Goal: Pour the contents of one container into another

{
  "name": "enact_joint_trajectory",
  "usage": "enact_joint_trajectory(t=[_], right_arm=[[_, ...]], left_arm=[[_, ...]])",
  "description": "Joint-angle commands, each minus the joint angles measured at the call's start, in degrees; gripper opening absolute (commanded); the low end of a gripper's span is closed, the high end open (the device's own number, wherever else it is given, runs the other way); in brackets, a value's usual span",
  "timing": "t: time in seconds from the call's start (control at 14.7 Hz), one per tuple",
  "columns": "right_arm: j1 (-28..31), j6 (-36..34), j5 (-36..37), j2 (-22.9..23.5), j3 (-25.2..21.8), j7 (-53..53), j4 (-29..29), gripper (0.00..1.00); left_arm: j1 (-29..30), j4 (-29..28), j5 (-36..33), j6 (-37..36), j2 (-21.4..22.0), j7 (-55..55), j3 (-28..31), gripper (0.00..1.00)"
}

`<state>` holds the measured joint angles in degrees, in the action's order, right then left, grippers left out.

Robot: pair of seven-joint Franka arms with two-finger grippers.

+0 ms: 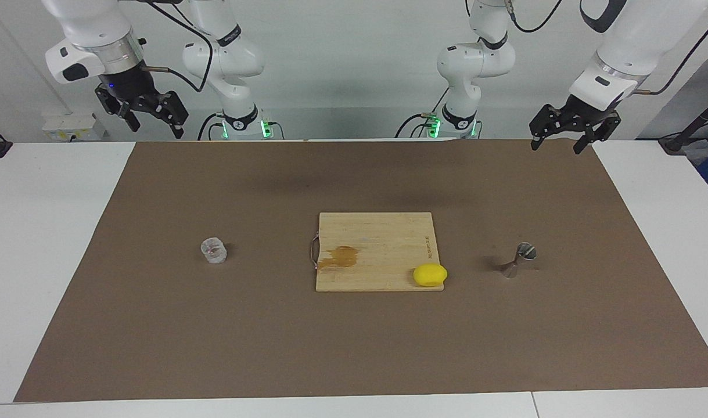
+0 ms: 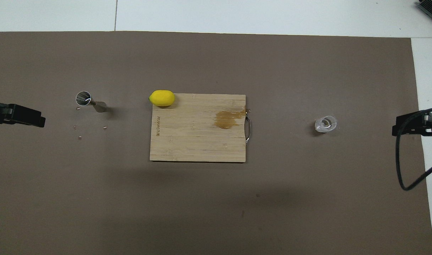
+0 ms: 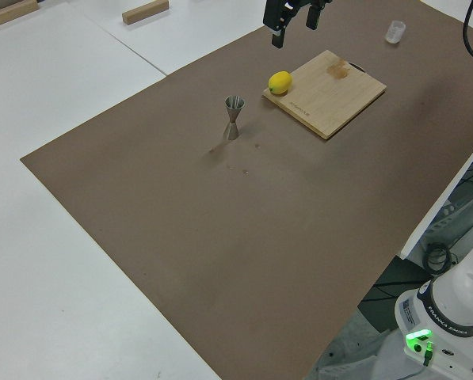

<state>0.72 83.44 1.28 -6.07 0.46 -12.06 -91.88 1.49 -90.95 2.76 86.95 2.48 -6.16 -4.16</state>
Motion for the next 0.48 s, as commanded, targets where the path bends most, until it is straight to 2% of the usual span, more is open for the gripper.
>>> enact_joint_trajectory(t=[0.0, 0.41], right_arm=[[0.86, 0.85, -0.4, -1.05, 0.41, 0.89, -1.37, 1.0], [0.86, 0.76, -0.4, -1.05, 0.41, 0.63, -1.37, 1.0]], left_arm=[[-0.61, 1.13, -0.39, -1.52, -0.19, 0.45, 0.56, 1.0], [-0.08, 0.25, -0.39, -0.65, -0.02, 0.63, 0.56, 1.0]])
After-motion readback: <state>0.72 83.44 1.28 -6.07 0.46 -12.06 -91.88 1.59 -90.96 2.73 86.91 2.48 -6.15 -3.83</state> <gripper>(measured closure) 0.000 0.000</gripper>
